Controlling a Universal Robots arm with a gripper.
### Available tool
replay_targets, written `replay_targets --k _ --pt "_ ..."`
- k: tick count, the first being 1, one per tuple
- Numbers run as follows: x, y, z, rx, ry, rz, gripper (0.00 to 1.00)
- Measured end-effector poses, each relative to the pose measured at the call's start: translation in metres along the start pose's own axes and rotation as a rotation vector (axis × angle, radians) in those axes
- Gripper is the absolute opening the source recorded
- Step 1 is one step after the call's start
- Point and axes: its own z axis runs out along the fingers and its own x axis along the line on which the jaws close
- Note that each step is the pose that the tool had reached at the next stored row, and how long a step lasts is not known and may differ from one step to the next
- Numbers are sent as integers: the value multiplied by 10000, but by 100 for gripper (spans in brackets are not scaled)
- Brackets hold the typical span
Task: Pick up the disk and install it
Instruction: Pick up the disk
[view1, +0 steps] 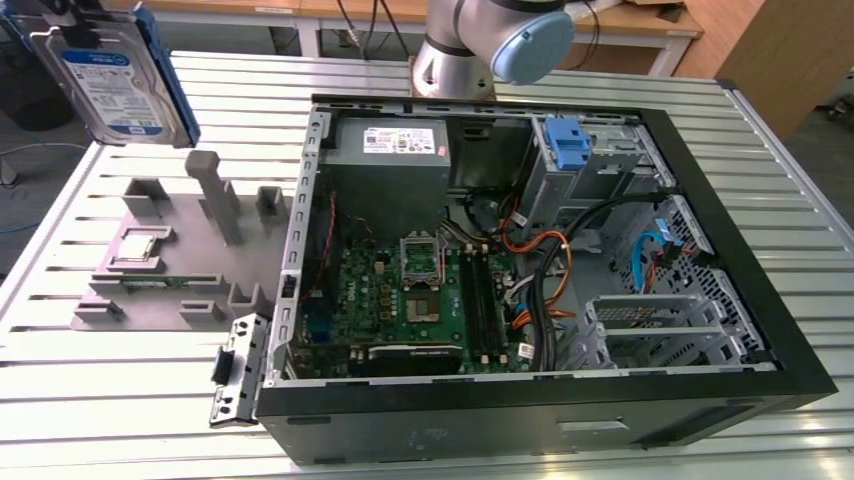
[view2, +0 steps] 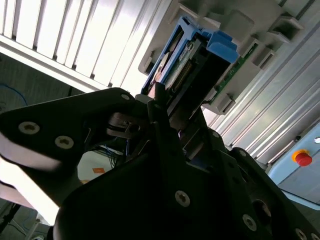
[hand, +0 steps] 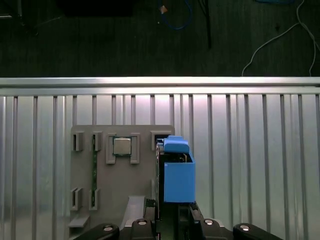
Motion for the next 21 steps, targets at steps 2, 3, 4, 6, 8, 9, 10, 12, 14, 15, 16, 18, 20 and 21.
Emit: replay_targets --k 2,3,4,6,8,9,10,12,14,15,16,18,20,21 --pt "-3 2 -52 0 0 0 35" --pt "-4 2 -76 -1 0 0 35" --pt "-5 3 -97 0 0 0 35" --pt "-7 4 -134 0 0 0 35" --pt "-8 5 -151 1 -1 0 35" --pt "-8 5 -153 1 -1 0 35" --pt "-8 4 -153 1 0 0 35" --pt "-8 4 -153 0 -1 0 35" --pt "-8 4 -154 0 0 0 35" --pt "-8 4 -154 -1 0 0 35" --pt "-8 5 -160 -2 2 0 35" --pt "-9 5 -183 -1 1 0 35" --pt "-11 6 -218 -1 1 0 35" --pt "-12 6 -237 0 0 0 35"
